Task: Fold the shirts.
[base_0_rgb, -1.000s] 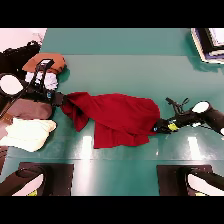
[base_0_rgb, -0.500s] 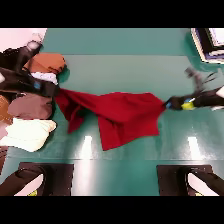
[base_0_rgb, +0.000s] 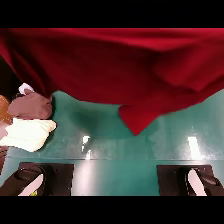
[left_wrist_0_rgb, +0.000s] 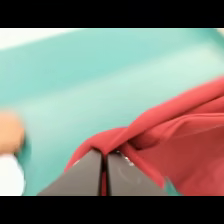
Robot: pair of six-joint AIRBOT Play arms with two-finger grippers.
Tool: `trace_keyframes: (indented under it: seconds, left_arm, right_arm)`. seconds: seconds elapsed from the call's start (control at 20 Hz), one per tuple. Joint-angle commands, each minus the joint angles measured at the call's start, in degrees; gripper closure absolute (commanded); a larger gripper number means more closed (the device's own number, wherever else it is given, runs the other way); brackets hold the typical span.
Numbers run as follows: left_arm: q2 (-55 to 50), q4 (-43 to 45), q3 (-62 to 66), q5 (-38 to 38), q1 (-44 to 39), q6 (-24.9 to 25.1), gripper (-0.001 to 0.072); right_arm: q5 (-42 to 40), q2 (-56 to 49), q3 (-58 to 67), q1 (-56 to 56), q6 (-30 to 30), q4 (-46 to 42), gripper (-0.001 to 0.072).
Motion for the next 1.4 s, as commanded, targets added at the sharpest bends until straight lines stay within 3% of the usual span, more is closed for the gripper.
trace_keyframes:
  seconds: [0.0, 0.2, 0.35, 0.45, 0.6, 0.75, 1.0, 1.25, 1.35]
  left_arm:
    - [0.4, -5.9, 11.6, 1.6, 0.0, 0.0, 0.0685]
    - [0.3, -15.9, 12.1, 3.0, 0.0, 0.7, 0.0685]
    - [0.1, -13.2, 3.3, 5.6, 0.0, 1.6, 0.0685]
    - [-1.9, -9.8, -4.7, 5.0, 0.0, 1.5, 0.0685]
    - [-9.4, -7.7, -16.9, 4.4, 0.0, 1.4, 0.0685]
    - [-20.1, -7.9, -27.1, 5.4, 0.0, 1.6, 0.0685]
    - [-38.5, -7.5, -31.3, 16.1, 0.0, 3.4, 0.0684]
    - [-43.2, -7.3, -31.3, 28.7, 0.0, 3.4, 0.0681]
    - [-43.2, -7.3, -31.2, 30.0, 0.1, 3.0, 0.0274]
  right_arm:
    - [1.7, 0.2, 11.1, -6.1, 0.0, -0.1, 0.0694]
    - [9.6, -8.2, 28.4, -8.6, 2.2, -0.1, 0.0694]
    - [12.7, -15.2, 34.6, -8.6, 4.9, -0.1, 0.0695]
    - [15.0, -18.5, 32.0, -8.5, 6.8, 0.3, 0.0695]
    - [16.1, -23.4, 18.3, -3.6, 7.8, -0.3, 0.0695]
    - [17.4, -31.6, 7.5, 4.0, 7.8, -6.0, 0.0695]
    - [8.4, -47.2, -0.2, 13.0, 7.5, -10.3, 0.0695]
    - [2.4, -56.2, 3.5, 15.1, 7.5, -10.2, 0.0694]
    - [2.4, -58.4, 6.3, 15.2, 7.6, -10.1, 0.0693]
